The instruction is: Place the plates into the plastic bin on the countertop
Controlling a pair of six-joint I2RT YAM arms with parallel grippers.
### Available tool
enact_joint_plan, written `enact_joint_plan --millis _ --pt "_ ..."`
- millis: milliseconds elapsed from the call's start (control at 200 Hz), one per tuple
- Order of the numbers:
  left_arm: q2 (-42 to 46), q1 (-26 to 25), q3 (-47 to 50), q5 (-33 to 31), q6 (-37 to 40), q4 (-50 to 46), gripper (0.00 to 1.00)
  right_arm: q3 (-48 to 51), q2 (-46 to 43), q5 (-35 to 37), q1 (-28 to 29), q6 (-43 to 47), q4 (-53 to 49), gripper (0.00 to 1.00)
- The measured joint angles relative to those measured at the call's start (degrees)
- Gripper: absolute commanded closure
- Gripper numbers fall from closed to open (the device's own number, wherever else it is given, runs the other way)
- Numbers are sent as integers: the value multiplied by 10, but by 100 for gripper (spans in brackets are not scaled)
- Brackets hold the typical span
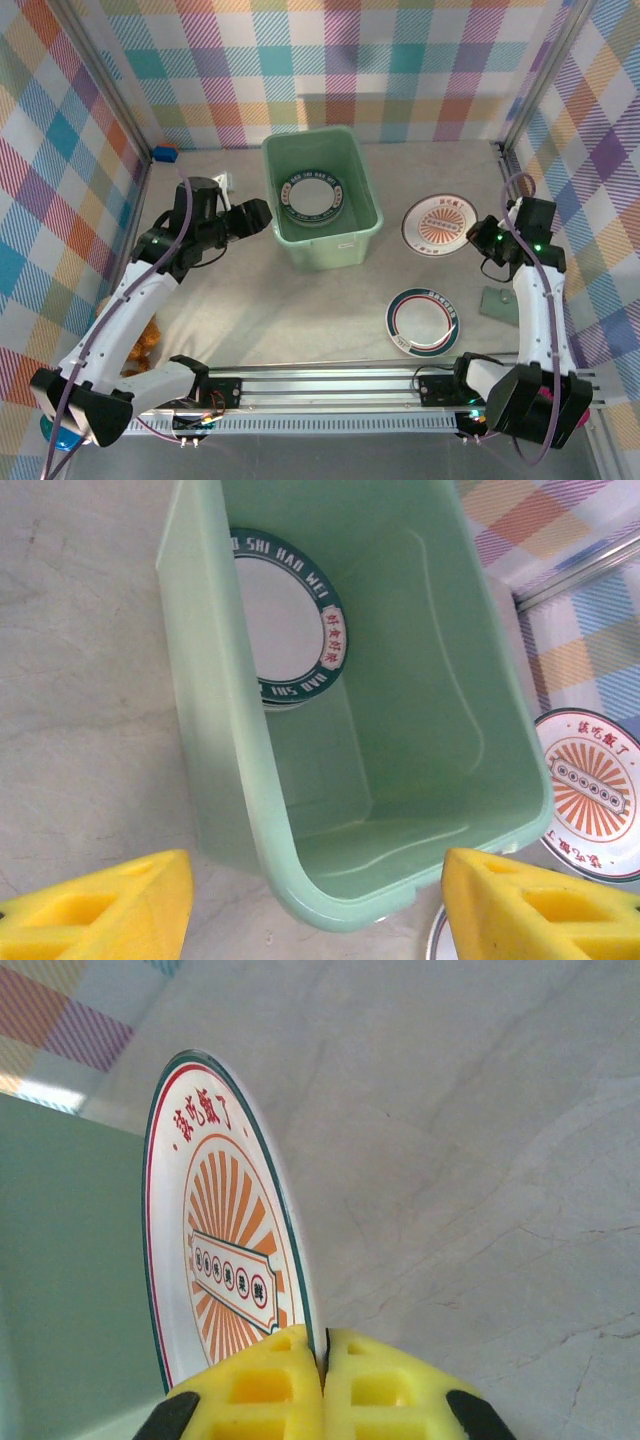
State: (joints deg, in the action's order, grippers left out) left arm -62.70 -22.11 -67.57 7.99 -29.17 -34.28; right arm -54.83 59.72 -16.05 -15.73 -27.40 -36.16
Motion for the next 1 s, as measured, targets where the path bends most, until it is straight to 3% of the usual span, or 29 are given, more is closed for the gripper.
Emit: enact_joint_plan --millis 160,355,720,1000 --pt "14 0 1 1 0 -1 33 -30 -50 -3 0 -37 -21 100" --pt "23 0 3 2 0 0 33 -108 -42 -5 24 -92 -41 100" --pt "24 0 4 4 26 9 30 -276 81 107 263 -158 -37 100" --pt "-7 4 5 3 52 35 29 -366 233 197 377 -207 -26 100"
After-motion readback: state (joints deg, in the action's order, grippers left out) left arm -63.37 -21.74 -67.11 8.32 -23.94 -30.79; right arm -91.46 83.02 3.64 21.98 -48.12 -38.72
